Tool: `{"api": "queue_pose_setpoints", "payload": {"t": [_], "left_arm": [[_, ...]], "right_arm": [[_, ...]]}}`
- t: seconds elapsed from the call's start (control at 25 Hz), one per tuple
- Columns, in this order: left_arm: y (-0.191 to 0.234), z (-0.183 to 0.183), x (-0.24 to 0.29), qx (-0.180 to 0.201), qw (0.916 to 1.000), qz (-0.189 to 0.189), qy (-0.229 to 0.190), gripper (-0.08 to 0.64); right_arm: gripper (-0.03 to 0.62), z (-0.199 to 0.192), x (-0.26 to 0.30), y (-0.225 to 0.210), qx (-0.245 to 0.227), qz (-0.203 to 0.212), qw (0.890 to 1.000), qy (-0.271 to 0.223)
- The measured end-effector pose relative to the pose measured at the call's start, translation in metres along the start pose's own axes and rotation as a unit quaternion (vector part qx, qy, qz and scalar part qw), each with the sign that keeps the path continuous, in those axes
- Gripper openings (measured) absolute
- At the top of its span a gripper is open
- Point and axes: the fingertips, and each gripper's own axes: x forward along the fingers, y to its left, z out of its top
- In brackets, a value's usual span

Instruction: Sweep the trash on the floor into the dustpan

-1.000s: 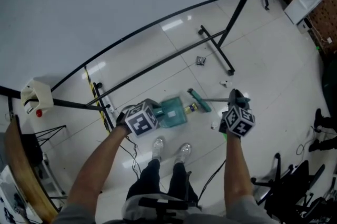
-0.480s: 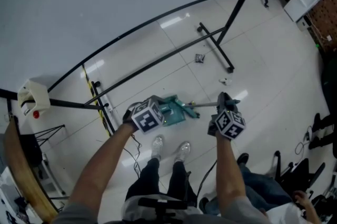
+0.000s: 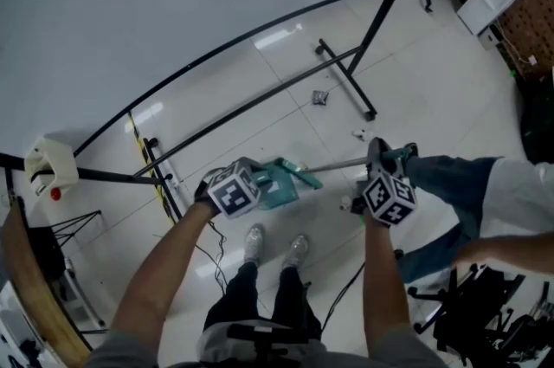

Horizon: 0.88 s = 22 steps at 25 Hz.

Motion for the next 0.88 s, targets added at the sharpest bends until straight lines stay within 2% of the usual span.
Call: {"api": "queue_pose_setpoints", "payload": {"t": [0.12,0.2,0.44,0.64,0.72,0.88], "left_arm": [[-0.001,0.0,0.006,0.012,0.9998,-0.01,-0.01,0.12],[-0.004,-0.002,0.007,0.015,0.9997,-0.02,-0.006,0.121],[0.002,0.004,0.003,0.009,0.9997,-0.022,-0.009,0.12],[0.007,0.004,-0.002,0.003,0.9999,-0.002,-0.01,0.12],[0.005,0.004,-0.003,0.006,0.9999,-0.003,-0.01,0.12],[0.007,-0.002,0.0,0.008,0.9999,0.003,-0.013,0.12]], "right_arm": [[0.044,0.02,0.005,-0.007,-0.015,-0.017,1.0,-0.017],[0.044,0.019,0.014,-0.013,-0.015,-0.021,0.999,-0.021],[0.048,-0.037,0.043,-0.015,0.008,-0.003,1.0,0.026],[0.048,-0.075,0.031,0.011,0.081,0.028,0.993,0.076],[0.048,-0.084,0.021,0.019,0.098,0.031,0.991,0.091],[0.048,-0.081,0.008,0.032,0.099,0.041,0.99,0.094]]}}
